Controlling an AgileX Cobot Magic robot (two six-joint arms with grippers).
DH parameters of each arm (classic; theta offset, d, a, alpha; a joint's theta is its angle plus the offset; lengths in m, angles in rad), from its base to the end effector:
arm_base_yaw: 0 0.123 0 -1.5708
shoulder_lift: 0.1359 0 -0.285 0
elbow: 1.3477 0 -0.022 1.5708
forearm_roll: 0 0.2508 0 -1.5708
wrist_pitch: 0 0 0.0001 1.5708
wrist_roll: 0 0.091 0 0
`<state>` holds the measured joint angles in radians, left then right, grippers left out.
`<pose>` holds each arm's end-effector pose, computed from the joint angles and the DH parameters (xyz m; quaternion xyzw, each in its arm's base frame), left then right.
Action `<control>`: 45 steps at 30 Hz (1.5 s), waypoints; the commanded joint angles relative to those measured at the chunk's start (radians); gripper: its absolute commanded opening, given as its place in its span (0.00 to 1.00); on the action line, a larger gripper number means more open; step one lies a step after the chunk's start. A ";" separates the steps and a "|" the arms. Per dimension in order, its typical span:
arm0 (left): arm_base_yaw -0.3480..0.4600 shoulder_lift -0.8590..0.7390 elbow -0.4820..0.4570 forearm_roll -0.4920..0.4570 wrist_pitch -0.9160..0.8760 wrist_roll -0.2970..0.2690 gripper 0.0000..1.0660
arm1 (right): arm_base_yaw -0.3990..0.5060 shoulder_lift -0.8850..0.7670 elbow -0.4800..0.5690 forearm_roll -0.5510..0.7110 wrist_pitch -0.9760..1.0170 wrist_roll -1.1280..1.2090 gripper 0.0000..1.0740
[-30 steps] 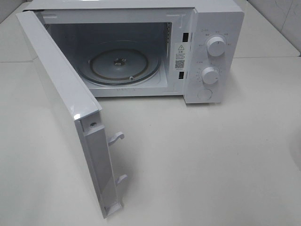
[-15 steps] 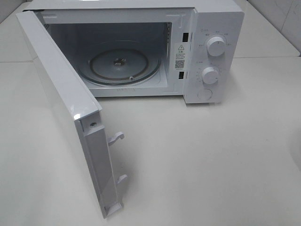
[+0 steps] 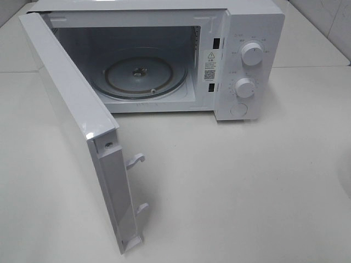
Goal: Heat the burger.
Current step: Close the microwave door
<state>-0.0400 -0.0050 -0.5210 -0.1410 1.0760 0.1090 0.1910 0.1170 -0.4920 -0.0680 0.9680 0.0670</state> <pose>-0.0096 -0.0109 0.2825 0.0673 0.8457 -0.0522 0.5269 0.0189 -0.0015 0.2818 -0.0557 0.8592 0.0316 0.5075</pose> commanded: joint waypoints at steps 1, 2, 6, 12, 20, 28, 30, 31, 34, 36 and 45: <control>0.002 -0.004 0.002 -0.003 -0.001 -0.002 0.96 | -0.006 -0.081 0.002 0.003 -0.005 -0.016 0.69; 0.002 -0.004 0.002 -0.003 -0.001 -0.002 0.96 | -0.006 -0.081 0.002 0.003 -0.005 -0.016 0.69; 0.002 -0.004 0.002 -0.003 -0.001 -0.002 0.96 | -0.006 -0.153 0.003 0.000 -0.006 -0.016 0.69; 0.002 -0.005 0.002 -0.003 -0.001 -0.002 0.96 | -0.003 -0.151 0.003 0.000 -0.006 -0.017 0.69; 0.002 -0.005 0.002 -0.003 -0.001 -0.002 0.96 | -0.010 -0.151 0.003 0.002 -0.006 -0.020 0.69; 0.002 -0.005 0.002 -0.002 -0.001 -0.002 0.96 | -0.136 -0.151 0.003 0.004 -0.006 -0.024 0.69; 0.002 -0.005 0.002 -0.002 -0.001 -0.002 0.96 | -0.136 -0.151 0.003 0.003 -0.006 -0.024 0.69; 0.002 -0.005 0.002 -0.002 -0.001 -0.002 0.96 | -0.136 -0.151 0.003 0.003 -0.006 -0.023 0.69; 0.002 -0.005 0.002 -0.002 -0.001 -0.002 0.96 | -0.136 -0.151 0.003 0.002 -0.006 -0.023 0.69; 0.002 -0.005 0.002 -0.002 -0.001 -0.002 0.96 | -0.136 -0.151 0.003 0.002 -0.006 -0.023 0.69; 0.002 -0.005 0.002 -0.002 -0.001 -0.002 0.96 | -0.136 -0.151 0.003 0.002 -0.006 -0.023 0.69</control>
<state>-0.0400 -0.0060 -0.5210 -0.1400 1.0760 0.1090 0.0550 -0.0050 -0.4890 -0.0650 0.9700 0.0510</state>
